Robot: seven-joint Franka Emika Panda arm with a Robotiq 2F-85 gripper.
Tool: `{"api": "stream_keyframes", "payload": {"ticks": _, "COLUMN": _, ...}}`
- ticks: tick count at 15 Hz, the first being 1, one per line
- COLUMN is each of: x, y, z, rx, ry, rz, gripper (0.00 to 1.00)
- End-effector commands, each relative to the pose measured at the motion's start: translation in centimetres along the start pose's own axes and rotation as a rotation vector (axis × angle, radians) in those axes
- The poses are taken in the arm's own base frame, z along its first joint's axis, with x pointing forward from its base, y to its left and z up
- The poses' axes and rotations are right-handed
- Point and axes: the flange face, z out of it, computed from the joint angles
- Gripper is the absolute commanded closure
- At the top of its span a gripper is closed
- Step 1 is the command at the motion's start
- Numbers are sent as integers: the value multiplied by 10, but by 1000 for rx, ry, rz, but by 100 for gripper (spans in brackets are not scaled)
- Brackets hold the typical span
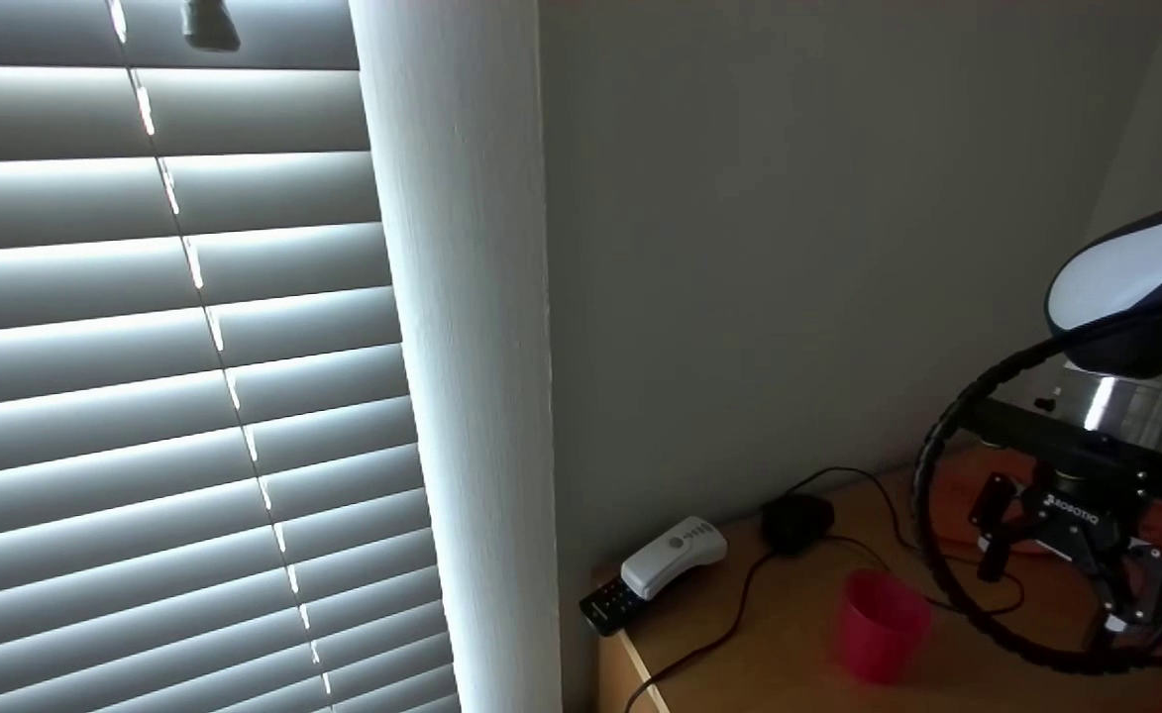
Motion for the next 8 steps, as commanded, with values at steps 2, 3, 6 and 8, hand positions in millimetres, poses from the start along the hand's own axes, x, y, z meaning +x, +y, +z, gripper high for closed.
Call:
{"api": "stream_keyframes", "payload": {"ticks": 2, "x": 7, "y": 26, "z": 12, "rx": -72, "ry": -51, "rz": -114, "gripper": 0}}
{"api": "stream_keyframes", "payload": {"ticks": 3, "x": 10, "y": 30, "z": 16, "rx": -76, "ry": -55, "rz": -135, "gripper": 0}}
{"api": "stream_keyframes", "payload": {"ticks": 6, "x": 14, "y": 36, "z": 29, "rx": -83, "ry": -88, "rz": -192, "gripper": 0}}
{"api": "stream_keyframes", "payload": {"ticks": 8, "x": 18, "y": 41, "z": 27, "rx": -42, "ry": -135, "rz": -204, "gripper": 0}}
